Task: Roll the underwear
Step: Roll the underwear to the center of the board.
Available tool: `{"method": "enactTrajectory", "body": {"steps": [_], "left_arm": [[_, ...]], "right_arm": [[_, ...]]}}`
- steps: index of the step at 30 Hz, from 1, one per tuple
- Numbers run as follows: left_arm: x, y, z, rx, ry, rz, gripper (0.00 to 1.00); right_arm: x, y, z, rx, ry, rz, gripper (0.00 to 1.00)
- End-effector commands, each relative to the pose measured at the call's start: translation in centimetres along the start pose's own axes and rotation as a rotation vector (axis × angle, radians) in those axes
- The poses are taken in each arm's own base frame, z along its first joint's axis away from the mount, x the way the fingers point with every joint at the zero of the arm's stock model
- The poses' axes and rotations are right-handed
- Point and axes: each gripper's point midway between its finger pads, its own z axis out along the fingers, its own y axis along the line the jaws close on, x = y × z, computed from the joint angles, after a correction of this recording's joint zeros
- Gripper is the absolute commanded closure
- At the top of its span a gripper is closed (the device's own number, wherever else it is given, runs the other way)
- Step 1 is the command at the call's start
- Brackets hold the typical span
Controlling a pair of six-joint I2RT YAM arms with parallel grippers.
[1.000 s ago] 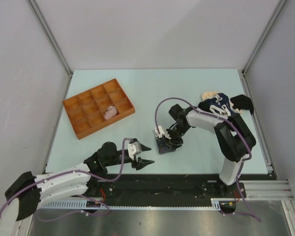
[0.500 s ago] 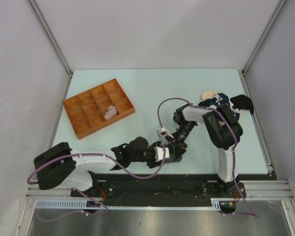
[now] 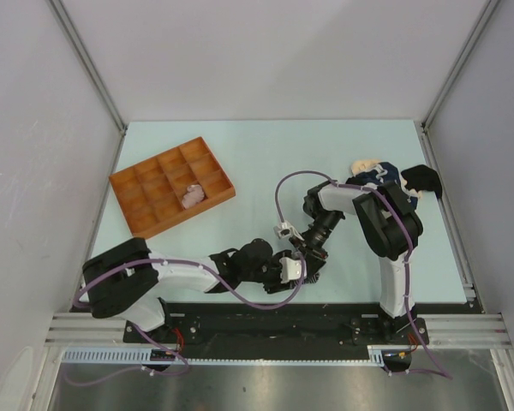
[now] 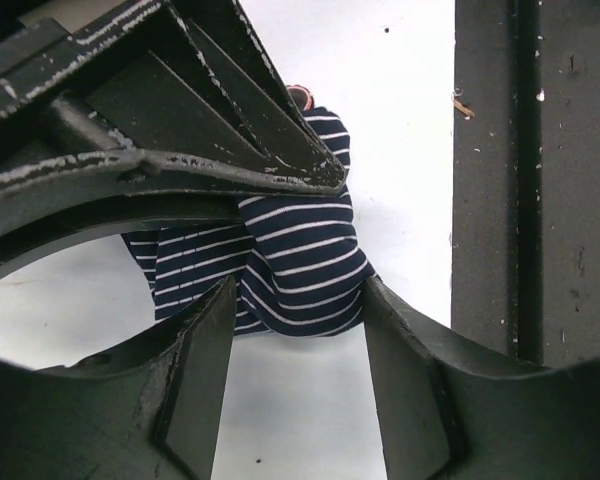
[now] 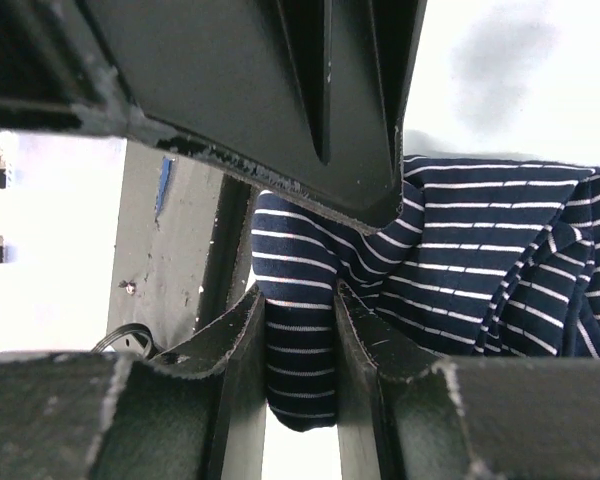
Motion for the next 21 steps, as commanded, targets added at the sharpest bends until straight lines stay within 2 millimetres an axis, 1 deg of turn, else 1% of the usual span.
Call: {"method": "enactTrajectory", "body": {"steps": [1,3,6,7,9,10,11,12,16,17,18,19,20,21], "left_arm": [[-2.1,0.2,0.6,0.005,-0.052,-0.019,0.42],[-2.3,0.4,0.3,-0.015,-0.059,-0.031,0.40],[-2.9,1.3,-0.8,-0.071,-0.073,-0.054,0.35],[-3.4,1.5,-1.3,-0.081,-0.083,-0.057,0.34],[-3.8,1.7,-1.8,-0.082,-0.091,-0.087,0.29],[-4.4,1.8,-2.2,-0.082,-0.109,-0.091,0.27],[-4.7,2.0,-2.3,-0.083,-0.114,-0.104,0.22],[-4.9,1.8,-2.4,-0.072,-0.119,-0.118,0.20],[-5.2,1.6,-1.8,-0.039,-0.101,-0.141,0.20],[-4.4,1.3,-1.1,-0.021,-0.074,-0.154,0.20],[-4.5,1.1,-0.8,-0.005,-0.064,-0.160,0.21],[-4.2,1.1,-0.4,0.002,-0.051,-0.169,0.24],[-3.4,0.8,0.3,0.014,-0.022,-0.181,0.25],[-3.4,0.5,0.7,0.026,-0.015,-0.179,0.27]], "right_arm": [[0.1,-0.1,-0.1,0.004,-0.013,0.031,0.71],[0.1,-0.1,0.0,0.005,-0.011,0.033,0.71],[0.2,-0.1,0.0,0.002,-0.011,0.037,0.72],[0.2,-0.1,0.0,0.004,-0.009,0.035,0.71],[0.2,-0.2,0.0,0.005,-0.010,0.034,0.72],[0.2,-0.2,0.0,0.008,-0.011,0.032,0.72],[0.2,-0.2,0.0,0.008,-0.009,0.033,0.72],[0.2,-0.2,0.0,0.009,-0.009,0.033,0.72],[0.1,-0.2,-0.1,0.010,-0.009,0.031,0.72],[0.1,-0.2,-0.1,0.012,-0.010,0.030,0.72],[0.1,-0.2,-0.1,0.011,-0.010,0.033,0.71],[0.1,-0.2,-0.1,0.011,-0.010,0.033,0.72],[0.1,-0.2,-0.1,0.012,-0.010,0.032,0.72],[0.1,-0.1,-0.1,0.010,-0.009,0.034,0.72]]}}
